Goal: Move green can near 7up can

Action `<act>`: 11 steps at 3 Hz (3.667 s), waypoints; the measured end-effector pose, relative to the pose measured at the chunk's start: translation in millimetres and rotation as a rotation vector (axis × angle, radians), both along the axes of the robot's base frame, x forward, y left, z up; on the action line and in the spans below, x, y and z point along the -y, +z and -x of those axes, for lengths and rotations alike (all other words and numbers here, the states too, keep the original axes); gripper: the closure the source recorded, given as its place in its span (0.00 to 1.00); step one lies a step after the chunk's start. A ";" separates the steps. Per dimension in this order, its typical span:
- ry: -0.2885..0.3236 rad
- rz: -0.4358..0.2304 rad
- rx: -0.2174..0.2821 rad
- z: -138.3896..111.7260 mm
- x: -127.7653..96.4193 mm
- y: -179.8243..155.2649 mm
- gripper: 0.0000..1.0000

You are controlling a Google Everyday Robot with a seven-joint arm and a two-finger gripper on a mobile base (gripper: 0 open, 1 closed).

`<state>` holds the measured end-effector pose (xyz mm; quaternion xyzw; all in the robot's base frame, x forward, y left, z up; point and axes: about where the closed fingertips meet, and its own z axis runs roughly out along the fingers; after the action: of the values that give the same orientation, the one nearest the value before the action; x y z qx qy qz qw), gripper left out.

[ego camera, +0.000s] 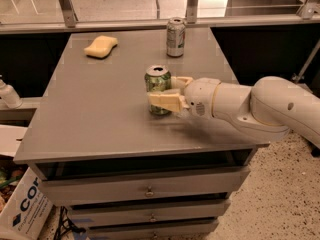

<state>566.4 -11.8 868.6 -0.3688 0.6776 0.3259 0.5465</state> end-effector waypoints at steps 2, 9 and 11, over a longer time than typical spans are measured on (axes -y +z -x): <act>-0.082 0.057 0.122 -51.6 10.8 23.2 1.00; -0.477 -0.017 0.178 -217.7 116.2 21.9 1.00; -0.540 -0.105 0.075 -236.3 115.7 8.5 1.00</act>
Offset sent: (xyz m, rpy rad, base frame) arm 0.0964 -0.0337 0.0413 -0.0841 -0.2026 -0.1762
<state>802.7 -127.5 877.1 -0.1576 0.7129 0.1892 0.6566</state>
